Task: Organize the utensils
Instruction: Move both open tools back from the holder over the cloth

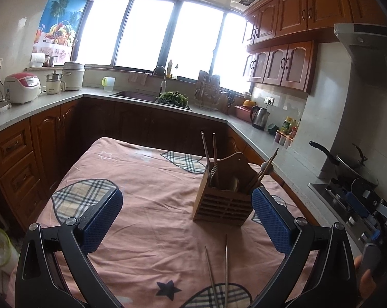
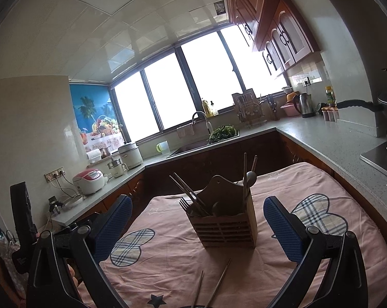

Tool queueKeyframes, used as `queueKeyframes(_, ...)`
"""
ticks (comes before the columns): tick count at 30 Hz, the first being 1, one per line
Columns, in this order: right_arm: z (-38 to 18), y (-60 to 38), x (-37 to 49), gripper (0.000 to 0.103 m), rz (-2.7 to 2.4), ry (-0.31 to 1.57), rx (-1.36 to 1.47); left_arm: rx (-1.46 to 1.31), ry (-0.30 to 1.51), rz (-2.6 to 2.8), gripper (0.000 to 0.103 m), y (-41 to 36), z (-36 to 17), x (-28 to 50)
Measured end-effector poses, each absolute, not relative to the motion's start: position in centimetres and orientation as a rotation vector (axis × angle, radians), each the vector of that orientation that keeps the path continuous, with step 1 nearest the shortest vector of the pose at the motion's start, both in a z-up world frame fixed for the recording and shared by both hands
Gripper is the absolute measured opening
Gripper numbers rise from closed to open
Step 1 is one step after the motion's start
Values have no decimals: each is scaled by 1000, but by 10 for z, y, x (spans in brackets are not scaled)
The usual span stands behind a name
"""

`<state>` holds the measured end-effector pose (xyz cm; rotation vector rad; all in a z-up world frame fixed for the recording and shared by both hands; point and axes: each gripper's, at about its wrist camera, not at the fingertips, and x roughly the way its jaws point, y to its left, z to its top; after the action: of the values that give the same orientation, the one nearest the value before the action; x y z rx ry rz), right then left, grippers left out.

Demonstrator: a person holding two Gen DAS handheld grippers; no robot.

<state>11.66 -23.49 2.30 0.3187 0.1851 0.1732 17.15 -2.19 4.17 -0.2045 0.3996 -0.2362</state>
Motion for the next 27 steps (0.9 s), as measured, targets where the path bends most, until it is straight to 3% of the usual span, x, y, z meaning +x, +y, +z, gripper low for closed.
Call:
queueKeyframes(18,33,-215,49,103,161,174,209,-144,393,-226,103,-13,36,99)
queueKeyframes(27,3,-211,23,103,82,165,173,-77,326,-157,103,-17,16,65)
